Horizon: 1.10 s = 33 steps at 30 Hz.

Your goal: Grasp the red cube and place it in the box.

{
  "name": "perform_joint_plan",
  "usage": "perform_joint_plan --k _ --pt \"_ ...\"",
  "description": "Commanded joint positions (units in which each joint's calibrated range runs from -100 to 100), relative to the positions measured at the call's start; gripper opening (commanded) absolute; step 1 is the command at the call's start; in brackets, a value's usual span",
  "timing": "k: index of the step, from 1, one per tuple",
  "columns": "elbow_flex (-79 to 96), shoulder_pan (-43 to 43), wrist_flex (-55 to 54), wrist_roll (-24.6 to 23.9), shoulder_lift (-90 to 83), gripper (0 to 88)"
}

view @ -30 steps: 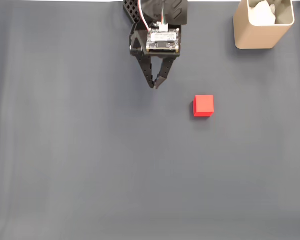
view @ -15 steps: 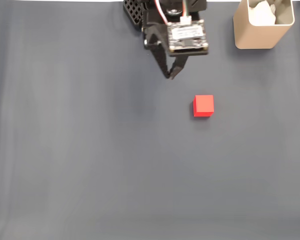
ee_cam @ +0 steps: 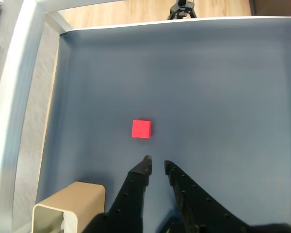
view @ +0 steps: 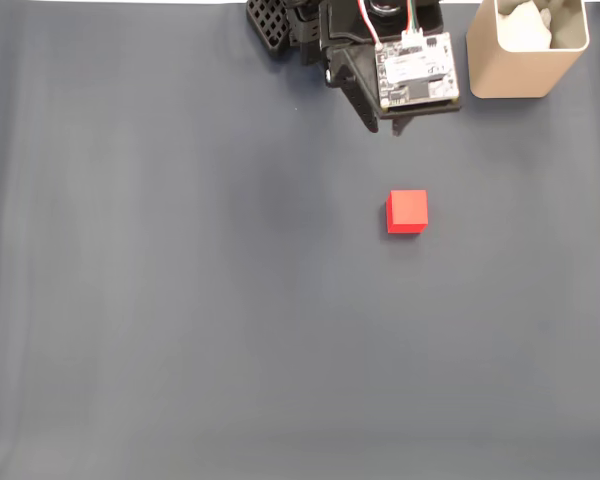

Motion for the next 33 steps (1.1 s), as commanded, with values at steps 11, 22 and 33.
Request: perform_joint_plan --k 11,22,33 --pt "-4.4 -3.3 -2.0 -1.7 3.1 20.0" --pt "0.2 -3.7 -7.6 0.3 3.4 26.7" --pt "4.7 -2.9 -9.6 2.6 3.8 33.1"
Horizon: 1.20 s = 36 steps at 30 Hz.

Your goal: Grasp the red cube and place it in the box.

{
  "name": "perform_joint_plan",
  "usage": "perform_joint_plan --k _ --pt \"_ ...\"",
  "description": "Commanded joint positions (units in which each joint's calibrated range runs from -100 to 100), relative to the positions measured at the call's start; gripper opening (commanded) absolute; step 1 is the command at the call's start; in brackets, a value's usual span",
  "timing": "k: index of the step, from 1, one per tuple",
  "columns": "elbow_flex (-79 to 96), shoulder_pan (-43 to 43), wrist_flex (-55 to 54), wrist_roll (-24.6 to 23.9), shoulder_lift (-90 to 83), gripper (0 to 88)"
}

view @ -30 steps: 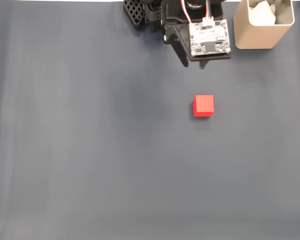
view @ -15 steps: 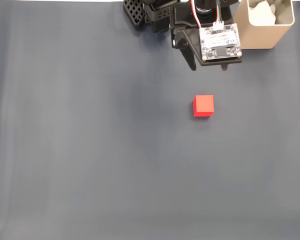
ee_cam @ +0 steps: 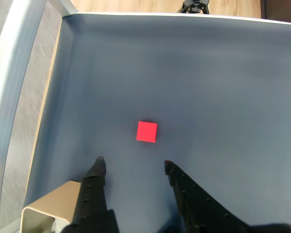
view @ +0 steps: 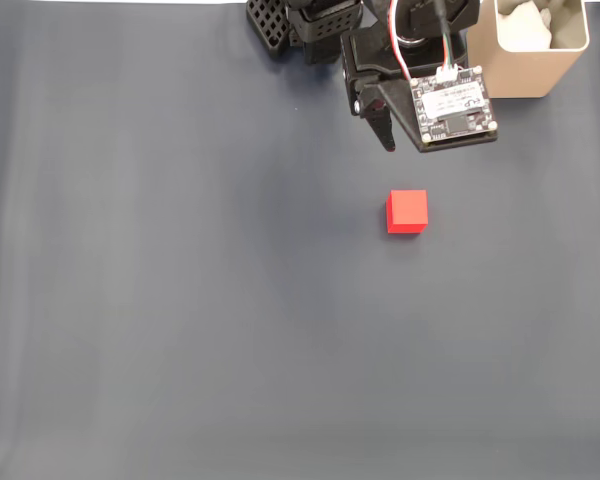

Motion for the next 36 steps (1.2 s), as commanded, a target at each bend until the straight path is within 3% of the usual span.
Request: perform_joint_plan --k 1,36 --pt "0.8 0.7 -2.0 0.8 0.0 33.9" --pt "16.0 3.8 -20.9 3.0 6.1 40.9"
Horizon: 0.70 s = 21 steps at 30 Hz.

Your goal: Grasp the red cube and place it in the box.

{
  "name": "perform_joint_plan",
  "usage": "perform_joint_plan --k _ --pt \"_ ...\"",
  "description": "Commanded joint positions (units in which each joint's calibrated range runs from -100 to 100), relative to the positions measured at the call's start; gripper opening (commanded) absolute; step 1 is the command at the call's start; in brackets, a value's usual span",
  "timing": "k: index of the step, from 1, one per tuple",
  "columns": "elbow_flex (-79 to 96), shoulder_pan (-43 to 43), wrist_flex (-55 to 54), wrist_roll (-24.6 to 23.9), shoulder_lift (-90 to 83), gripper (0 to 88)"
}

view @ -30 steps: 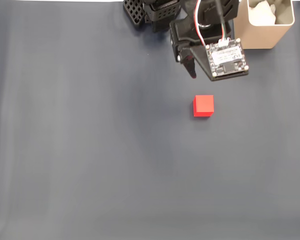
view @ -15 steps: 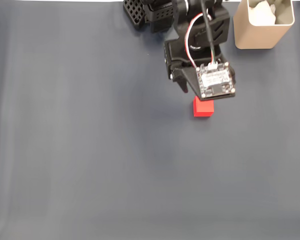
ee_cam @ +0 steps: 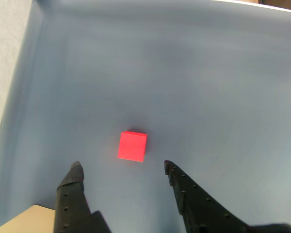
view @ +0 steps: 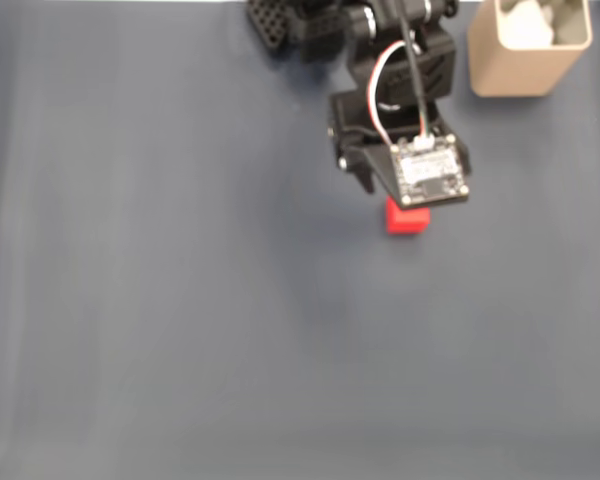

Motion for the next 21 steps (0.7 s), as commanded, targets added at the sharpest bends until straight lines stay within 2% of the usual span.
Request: perform_joint_plan --k 1,10,21 --pt "0.0 0.1 -1.4 0.3 0.3 40.9" --pt "0.9 0.2 -3.4 0.5 1.3 41.1" --pt "1.8 -0.5 -5.5 -1.6 4.5 41.3"
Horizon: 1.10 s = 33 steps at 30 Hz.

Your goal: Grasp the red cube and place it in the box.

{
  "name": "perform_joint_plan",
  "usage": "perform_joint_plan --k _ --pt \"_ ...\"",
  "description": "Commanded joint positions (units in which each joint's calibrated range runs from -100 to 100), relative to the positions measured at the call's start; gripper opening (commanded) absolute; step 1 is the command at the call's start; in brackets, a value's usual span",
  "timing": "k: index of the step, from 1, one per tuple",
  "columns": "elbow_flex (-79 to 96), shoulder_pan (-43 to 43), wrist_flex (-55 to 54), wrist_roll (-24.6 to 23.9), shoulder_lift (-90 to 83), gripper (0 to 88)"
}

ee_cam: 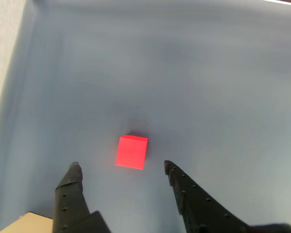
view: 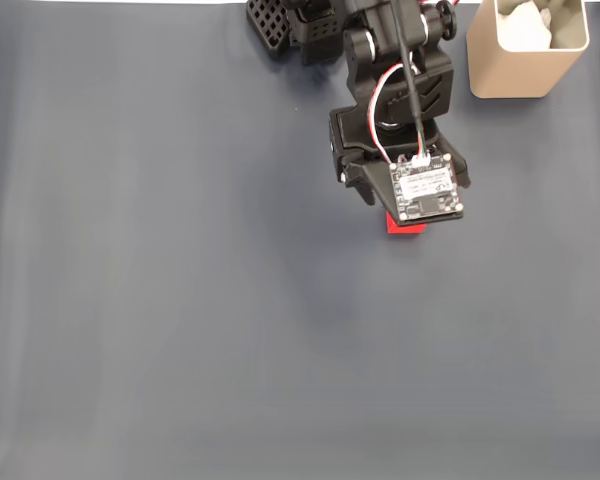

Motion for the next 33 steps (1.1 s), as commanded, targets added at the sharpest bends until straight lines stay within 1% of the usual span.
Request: perform_joint_plan --k 1,13,33 --pt "-0.2 -0.6 -1.2 -1.2 0.9 41.3" --pt "-0.2 -2.5 -3.5 -3.1 4.5 41.4" --pt "-0.4 -2.7 -6.9 -3.0 7.7 41.8"
